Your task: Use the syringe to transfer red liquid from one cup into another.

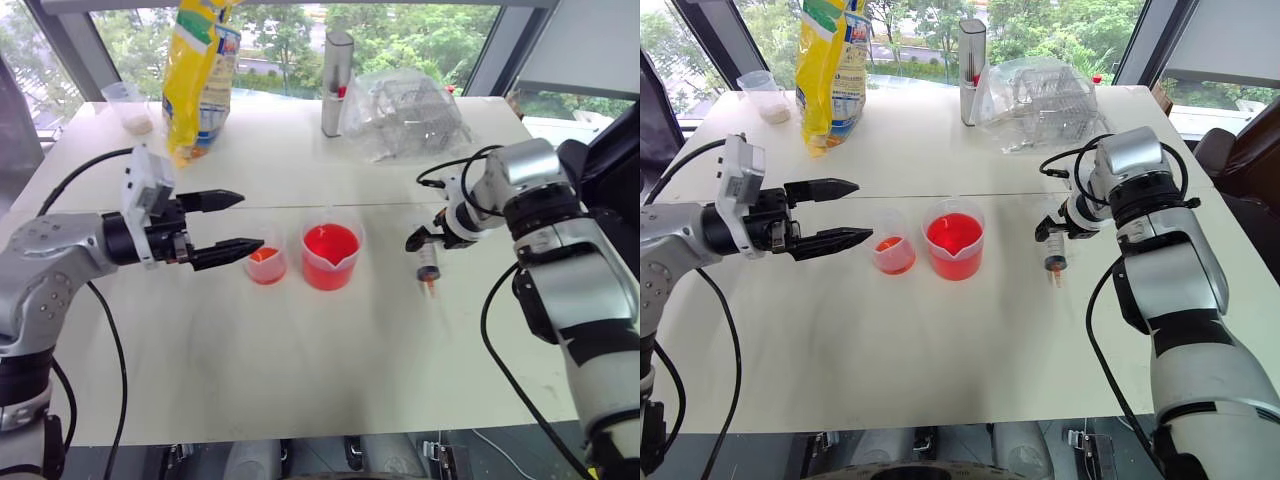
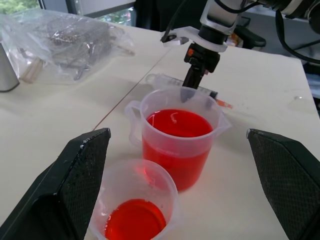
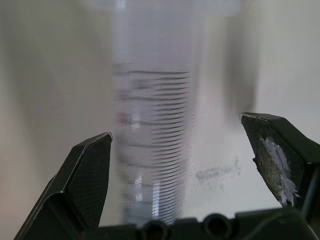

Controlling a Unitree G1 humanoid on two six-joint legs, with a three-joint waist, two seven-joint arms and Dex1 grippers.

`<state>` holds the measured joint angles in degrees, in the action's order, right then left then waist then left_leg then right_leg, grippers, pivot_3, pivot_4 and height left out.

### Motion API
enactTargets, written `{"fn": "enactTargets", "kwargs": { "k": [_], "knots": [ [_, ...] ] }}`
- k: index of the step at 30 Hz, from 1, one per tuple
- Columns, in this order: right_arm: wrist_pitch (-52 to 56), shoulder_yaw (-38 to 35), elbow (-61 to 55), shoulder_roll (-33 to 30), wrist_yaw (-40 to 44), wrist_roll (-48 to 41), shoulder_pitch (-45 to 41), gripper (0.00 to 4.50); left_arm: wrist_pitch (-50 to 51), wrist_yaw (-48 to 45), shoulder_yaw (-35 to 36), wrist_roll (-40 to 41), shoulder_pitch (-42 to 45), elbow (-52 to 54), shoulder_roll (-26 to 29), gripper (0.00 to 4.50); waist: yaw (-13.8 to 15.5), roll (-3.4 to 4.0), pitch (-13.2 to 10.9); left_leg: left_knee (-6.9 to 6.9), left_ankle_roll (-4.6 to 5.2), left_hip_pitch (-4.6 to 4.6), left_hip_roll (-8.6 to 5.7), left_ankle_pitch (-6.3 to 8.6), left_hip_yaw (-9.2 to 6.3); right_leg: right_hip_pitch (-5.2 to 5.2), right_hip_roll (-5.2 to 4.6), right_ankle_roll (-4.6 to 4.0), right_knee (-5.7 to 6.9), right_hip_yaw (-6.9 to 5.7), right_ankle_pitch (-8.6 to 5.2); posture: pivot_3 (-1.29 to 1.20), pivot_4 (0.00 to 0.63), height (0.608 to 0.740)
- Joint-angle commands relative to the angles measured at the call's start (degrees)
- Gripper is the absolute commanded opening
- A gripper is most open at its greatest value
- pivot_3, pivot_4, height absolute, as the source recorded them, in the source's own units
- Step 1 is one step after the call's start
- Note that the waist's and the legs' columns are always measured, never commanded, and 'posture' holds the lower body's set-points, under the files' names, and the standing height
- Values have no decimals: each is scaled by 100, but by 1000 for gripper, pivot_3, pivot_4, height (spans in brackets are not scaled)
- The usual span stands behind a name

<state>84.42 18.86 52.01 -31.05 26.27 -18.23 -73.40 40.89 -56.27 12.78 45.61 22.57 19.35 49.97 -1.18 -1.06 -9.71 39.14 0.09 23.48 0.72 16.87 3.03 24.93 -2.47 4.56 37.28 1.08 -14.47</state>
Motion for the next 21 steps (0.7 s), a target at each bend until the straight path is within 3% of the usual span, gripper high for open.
{"fn": "enactTargets", "kwargs": {
  "k": [1,6,7,13,15,18,21],
  "knots": [
    [-425,3,359,152,108,388,-125,3949,-55,53,208,72,3,218,47,4500,-1,-5,3,0,0,-3,0,0,-1,-3,0,0,0,-1,0,0,150,740],
    [-794,-31,764,403,283,794,-143,1648,-60,90,201,61,-16,242,49,4500,-23,-11,7,2,-1,-15,0,-1,-1,-17,-1,1,0,-1,2,0,150,740],
    [-834,-62,828,446,307,857,-152,1452,-60,96,200,62,-17,245,48,4500,-49,-14,9,2,-2,-19,1,-1,-1,-19,0,-1,0,-1,3,0,150,740],
    [-619,-215,484,323,540,1028,-142,1444,-46,111,202,86,4,256,64,4500,-137,-14,9,2,-5,-31,3,-3,-9,-34,0,-3,1,-2,5,0,150,740],
    [-625,-385,-651,-64,673,927,99,1444,-12,95,259,131,28,231,106,4500,-120,-12,8,0,-5,-29,3,-3,-12,-31,0,-4,0,-2,5,0,150,740],
    [-926,-1286,-3038,-514,652,603,827,1444,30,71,303,190,106,151,148,4500,-61,-2,2,0,-4,5,-3,-2,-20,-4,-9,-3,-2,-9,6,0,150,740],
    [-1648,-2262,-4949,-574,429,400,1572,1444,11,-19,211,190,333,-36,164,4500,-23,-1,1,-5,-2,10,-2,-1,-17,4,-7,-1,-5,-6,5,0,150,740]
  ]
}}
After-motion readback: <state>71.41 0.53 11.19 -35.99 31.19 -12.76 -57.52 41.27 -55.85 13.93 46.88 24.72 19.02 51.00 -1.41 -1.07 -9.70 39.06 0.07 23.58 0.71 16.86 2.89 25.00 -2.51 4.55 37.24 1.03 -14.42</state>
